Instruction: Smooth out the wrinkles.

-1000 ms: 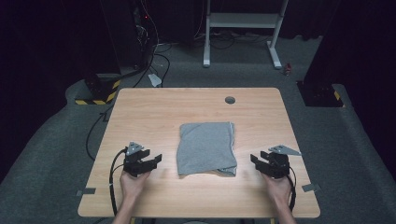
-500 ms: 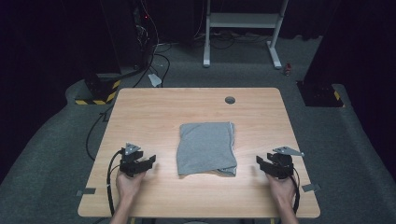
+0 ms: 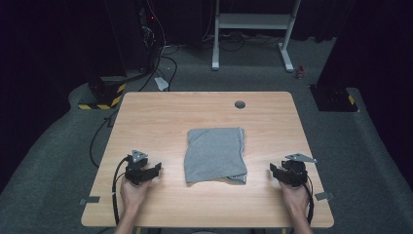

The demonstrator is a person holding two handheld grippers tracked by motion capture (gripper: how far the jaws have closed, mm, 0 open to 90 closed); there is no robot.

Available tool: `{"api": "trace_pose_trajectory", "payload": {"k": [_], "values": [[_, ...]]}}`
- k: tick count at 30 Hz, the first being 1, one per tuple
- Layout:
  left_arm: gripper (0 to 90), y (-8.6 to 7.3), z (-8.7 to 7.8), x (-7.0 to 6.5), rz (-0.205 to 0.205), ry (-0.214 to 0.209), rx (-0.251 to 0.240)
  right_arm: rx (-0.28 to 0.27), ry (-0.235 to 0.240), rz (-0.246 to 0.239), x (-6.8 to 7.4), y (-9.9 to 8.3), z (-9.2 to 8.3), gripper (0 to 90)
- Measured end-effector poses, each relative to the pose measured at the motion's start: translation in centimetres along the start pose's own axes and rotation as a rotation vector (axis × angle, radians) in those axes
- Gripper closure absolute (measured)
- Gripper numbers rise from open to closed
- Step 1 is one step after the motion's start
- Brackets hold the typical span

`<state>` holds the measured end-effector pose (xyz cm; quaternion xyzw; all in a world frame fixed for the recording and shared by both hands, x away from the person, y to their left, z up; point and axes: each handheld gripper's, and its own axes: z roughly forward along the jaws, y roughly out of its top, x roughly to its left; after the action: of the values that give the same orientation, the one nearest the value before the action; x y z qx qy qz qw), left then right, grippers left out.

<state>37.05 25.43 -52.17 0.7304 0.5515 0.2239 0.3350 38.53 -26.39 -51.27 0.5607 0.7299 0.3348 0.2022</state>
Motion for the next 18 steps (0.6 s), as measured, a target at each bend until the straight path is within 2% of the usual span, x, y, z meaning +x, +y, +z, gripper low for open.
{"api": "trace_pose_trajectory", "payload": {"k": [10, 15, 18], "values": [[35.7, -0.12, 0.18, 0.04, 0.013, 0.012, 0.006, 0.004, -0.026, -0.022, 0.14, -0.14, 0.41, 45.7], [34.0, -0.33, 0.28, -0.27, 0.032, 0.026, -0.006, 0.006, -0.047, -0.046, 0.41, -0.27, 0.60, 45.3], [33.4, -0.50, 0.31, -0.34, 0.029, 0.028, -0.019, 0.002, -0.053, -0.062, 0.49, -0.32, 0.65, 45.2]]}}
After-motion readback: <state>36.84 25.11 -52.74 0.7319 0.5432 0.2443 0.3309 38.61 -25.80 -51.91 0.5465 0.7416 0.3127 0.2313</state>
